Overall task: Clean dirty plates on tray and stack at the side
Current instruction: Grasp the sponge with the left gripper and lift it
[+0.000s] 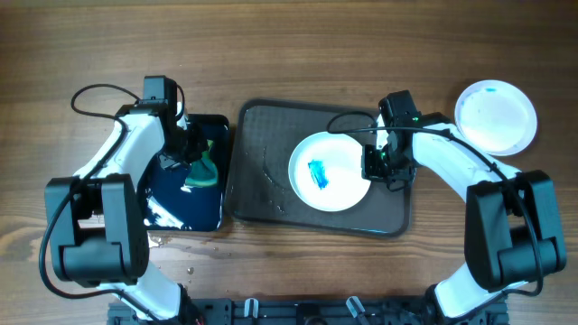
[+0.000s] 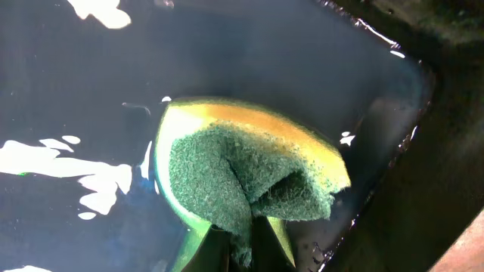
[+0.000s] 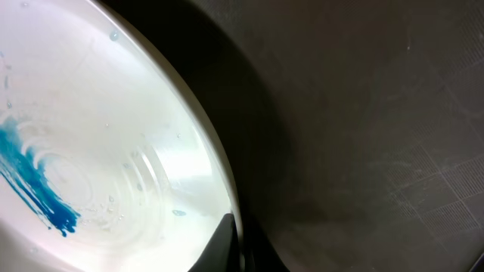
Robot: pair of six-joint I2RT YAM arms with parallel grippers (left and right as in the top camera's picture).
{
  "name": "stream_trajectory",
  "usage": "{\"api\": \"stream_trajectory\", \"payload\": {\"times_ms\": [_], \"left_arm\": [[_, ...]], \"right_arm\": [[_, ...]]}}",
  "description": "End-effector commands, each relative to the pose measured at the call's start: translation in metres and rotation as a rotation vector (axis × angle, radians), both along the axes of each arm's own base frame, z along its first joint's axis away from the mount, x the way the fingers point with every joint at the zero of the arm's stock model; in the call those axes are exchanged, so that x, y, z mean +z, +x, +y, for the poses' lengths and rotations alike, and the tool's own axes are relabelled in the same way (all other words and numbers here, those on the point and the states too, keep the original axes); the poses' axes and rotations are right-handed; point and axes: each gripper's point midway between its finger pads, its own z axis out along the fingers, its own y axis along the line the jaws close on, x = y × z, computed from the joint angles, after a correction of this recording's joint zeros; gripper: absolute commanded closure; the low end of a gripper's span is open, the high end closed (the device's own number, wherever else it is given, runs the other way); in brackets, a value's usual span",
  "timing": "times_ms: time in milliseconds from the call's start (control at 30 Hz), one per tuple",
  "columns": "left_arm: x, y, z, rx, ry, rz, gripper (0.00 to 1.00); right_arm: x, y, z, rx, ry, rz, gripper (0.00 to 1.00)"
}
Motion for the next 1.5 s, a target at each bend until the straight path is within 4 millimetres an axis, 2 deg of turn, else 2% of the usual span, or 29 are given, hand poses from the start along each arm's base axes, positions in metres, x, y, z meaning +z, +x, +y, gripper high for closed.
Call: {"api": "stream_trajectory", "payload": {"times_ms": [0, 200, 333, 567, 833, 967, 1067, 1100, 1233, 1400, 1467], "left_arm": [[0.03, 0.002, 0.002, 0.015, 0.006, -0.064, 0.96], [0.086, -0.013, 0.049, 0.151, 0.265, -0.163, 0.96], [0.091, -0.027, 0.06, 0.216, 0.384, -0.131, 0.96], [0.106, -0.022, 0.037, 0.146, 0.576, -0.21, 0.96], [0.115, -0.02, 0.044, 0.198, 0.656, -0.254, 0.96], [0.118, -0.016, 0.036, 0.179, 0.667, -0.283, 0.96], [0.113, -0.017, 0.023, 0.151, 0.616, -0.273, 0.96], [0.103, -0.019, 0.006, 0.12, 0.506, -0.243, 0.96], [0.089, -0.017, -0.028, 0.047, 0.231, -0.191, 0.96], [0.077, -0.007, -0.007, 0.125, 0.05, -0.148, 0.96], [0.083, -0.001, -0.012, 0.091, -0.015, -0.181, 0.96]], "right_arm": [[-0.009, -0.008, -0.002, 0.007, -0.013, 0.036, 0.96], [-0.009, -0.009, -0.002, 0.007, -0.014, 0.039, 0.96], [-0.008, -0.01, -0.001, 0.007, -0.008, 0.042, 0.96], [-0.008, -0.008, -0.001, 0.007, -0.006, 0.035, 0.96], [-0.008, -0.007, -0.001, 0.007, -0.005, 0.031, 0.96], [-0.008, -0.007, -0.001, 0.007, -0.005, 0.031, 0.96], [-0.008, -0.006, -0.001, 0.007, -0.005, 0.028, 0.96], [-0.008, -0.006, -0.001, 0.007, -0.005, 0.029, 0.96], [-0.008, -0.006, -0.001, 0.007, -0.005, 0.029, 0.96], [-0.008, -0.007, 0.001, 0.008, 0.006, 0.031, 0.96], [-0.008, -0.007, 0.001, 0.008, 0.006, 0.031, 0.96]]}}
